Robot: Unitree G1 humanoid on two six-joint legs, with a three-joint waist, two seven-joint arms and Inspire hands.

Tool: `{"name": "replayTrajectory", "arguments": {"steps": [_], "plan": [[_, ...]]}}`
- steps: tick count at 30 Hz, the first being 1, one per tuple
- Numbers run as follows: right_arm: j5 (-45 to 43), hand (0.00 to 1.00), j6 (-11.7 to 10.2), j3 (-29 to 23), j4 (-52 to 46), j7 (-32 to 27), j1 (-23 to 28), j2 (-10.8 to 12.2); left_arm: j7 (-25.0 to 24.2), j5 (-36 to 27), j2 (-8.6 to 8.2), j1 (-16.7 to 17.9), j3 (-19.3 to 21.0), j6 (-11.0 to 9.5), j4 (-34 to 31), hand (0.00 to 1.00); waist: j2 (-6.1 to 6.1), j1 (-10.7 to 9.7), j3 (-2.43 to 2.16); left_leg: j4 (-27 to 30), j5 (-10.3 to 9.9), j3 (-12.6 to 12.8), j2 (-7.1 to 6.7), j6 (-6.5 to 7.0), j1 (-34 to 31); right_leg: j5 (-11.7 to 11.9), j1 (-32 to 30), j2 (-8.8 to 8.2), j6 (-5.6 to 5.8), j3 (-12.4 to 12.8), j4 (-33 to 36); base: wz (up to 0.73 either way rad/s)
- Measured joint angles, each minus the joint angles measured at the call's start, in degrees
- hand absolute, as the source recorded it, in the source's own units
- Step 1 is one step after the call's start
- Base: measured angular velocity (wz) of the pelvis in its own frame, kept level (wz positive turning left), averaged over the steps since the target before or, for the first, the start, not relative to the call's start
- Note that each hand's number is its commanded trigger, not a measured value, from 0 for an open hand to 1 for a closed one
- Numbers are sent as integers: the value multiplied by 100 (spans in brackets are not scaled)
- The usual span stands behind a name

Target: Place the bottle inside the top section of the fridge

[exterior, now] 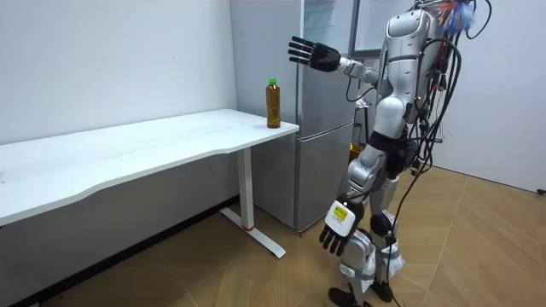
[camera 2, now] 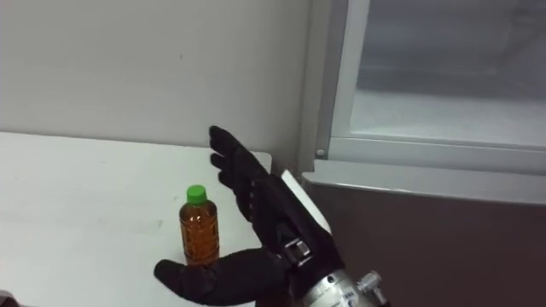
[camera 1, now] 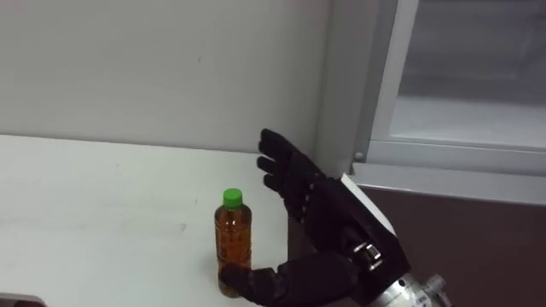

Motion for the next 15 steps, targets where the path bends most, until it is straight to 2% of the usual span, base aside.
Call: {"name": "replayTrajectory", "arguments": {"steps": [4,10,15], "plan": [[0,0,0,7,0,-10,0,-4,-63,32,0,2,-2,76,0,0,47,0,32,-5,-14,0,-9,19,-50,-14,-6,-19,25,-44,-1,7],[135,0,0,5,93,-139,0,-5,-68,367,-53,22,-41,161,-127,0,55,-11,32,2,-12,-109,-57,24,-114,-45,1,-63,63,-200,-4,12],[204,0,0,12,264,-315,0,-4,-67,492,-64,97,-40,218,-239,0,62,23,30,-2,-12,-104,-78,28,-106,-60,-7,-81,86,-217,-3,4]]}}
